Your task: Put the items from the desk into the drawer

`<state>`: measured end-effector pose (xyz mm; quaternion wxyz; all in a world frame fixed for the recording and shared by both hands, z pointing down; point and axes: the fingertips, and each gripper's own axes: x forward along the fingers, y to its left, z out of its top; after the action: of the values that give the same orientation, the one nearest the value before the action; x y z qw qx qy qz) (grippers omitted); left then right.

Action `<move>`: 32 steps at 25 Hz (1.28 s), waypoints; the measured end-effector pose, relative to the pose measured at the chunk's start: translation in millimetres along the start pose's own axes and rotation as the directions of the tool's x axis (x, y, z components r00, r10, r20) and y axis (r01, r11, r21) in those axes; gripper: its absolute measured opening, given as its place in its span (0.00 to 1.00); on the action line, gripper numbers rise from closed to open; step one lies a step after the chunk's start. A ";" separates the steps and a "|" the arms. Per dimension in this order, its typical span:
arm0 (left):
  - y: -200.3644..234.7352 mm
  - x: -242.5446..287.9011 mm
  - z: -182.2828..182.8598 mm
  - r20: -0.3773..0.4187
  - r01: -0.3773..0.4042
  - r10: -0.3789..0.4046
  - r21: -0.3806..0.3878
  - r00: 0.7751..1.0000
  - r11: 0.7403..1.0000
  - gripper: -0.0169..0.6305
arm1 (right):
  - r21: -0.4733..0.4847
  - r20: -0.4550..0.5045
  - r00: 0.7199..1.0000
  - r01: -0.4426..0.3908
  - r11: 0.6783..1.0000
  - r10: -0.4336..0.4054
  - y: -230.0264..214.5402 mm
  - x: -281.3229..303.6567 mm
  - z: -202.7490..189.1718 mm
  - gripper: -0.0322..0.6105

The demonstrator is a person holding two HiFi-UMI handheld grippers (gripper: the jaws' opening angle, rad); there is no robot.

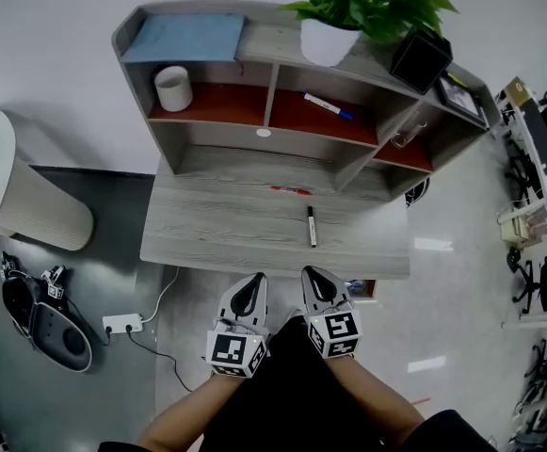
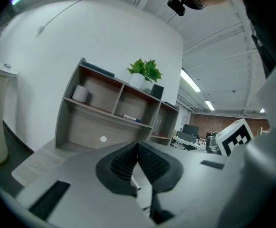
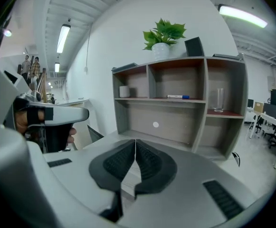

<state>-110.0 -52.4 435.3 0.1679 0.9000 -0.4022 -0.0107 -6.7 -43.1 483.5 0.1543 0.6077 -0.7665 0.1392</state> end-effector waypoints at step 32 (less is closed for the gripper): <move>43.5 141.5 4.9 -0.022 -0.150 0.151 0.055 0.988 0.987 0.03 | -0.199 -0.391 0.903 -0.270 0.942 0.177 -137.1 208.4 -73.1 0.08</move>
<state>-46.4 -183.7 460.6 0.1493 0.8713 -0.4669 0.0244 87.2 -229.5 638.4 0.3525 0.4540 -0.8004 0.1702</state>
